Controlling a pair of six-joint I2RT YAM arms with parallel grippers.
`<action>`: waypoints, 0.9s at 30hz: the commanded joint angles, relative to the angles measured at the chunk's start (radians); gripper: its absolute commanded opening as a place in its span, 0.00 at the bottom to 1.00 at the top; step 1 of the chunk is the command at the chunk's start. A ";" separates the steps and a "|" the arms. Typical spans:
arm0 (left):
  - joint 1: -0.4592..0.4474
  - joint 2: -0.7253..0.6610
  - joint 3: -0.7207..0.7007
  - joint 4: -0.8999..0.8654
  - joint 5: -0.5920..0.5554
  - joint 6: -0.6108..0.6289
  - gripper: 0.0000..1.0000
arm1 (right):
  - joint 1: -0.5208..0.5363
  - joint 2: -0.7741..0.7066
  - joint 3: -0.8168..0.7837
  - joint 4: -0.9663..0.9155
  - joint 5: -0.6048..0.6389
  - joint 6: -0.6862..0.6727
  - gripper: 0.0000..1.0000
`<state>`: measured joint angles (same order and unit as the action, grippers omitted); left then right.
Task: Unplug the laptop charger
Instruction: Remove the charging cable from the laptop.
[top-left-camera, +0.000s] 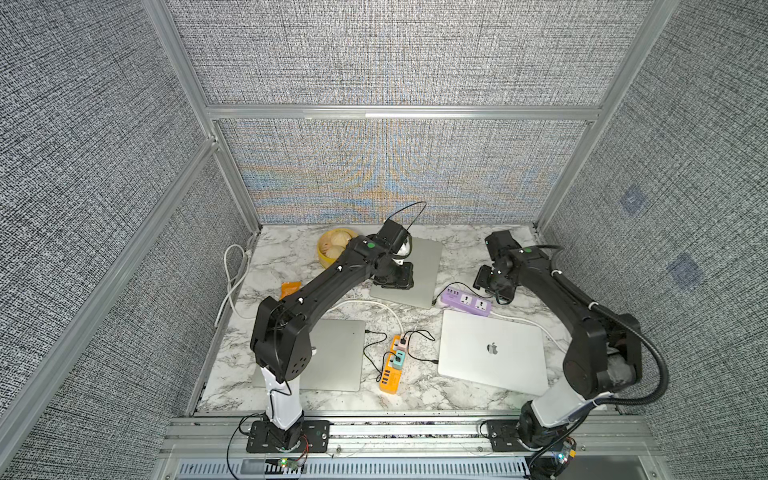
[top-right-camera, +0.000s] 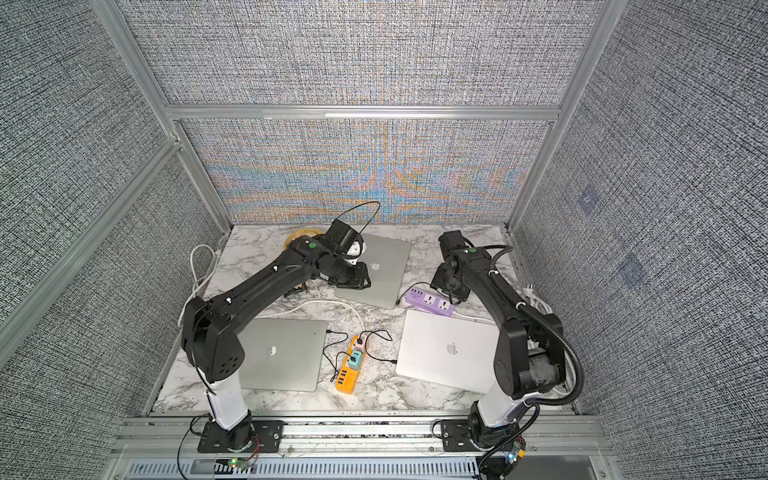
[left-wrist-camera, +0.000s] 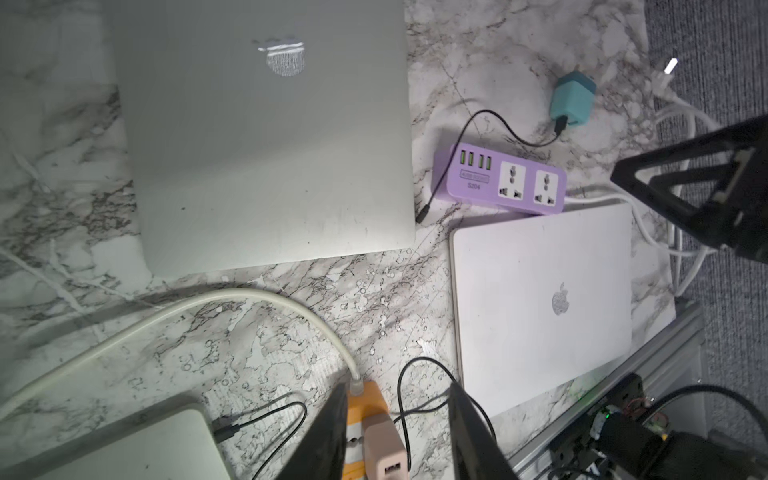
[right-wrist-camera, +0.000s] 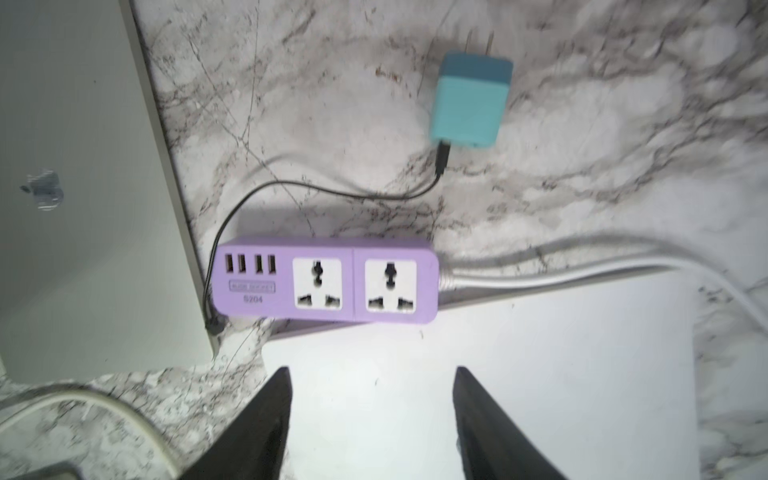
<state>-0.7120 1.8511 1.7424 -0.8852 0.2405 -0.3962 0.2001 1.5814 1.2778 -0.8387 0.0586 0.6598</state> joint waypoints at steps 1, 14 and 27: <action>-0.029 -0.022 0.001 -0.078 -0.006 0.248 0.43 | 0.008 -0.084 -0.107 0.080 -0.204 0.098 0.64; -0.224 -0.095 -0.090 -0.069 0.123 0.671 0.45 | -0.008 -0.349 -0.495 0.216 -0.425 0.155 0.64; -0.398 -0.075 -0.196 0.008 0.112 0.922 0.45 | -0.095 -0.394 -0.703 0.435 -0.728 0.102 0.63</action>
<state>-1.1038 1.7767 1.5570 -0.9131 0.3656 0.4408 0.1074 1.1919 0.5991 -0.4706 -0.5793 0.7815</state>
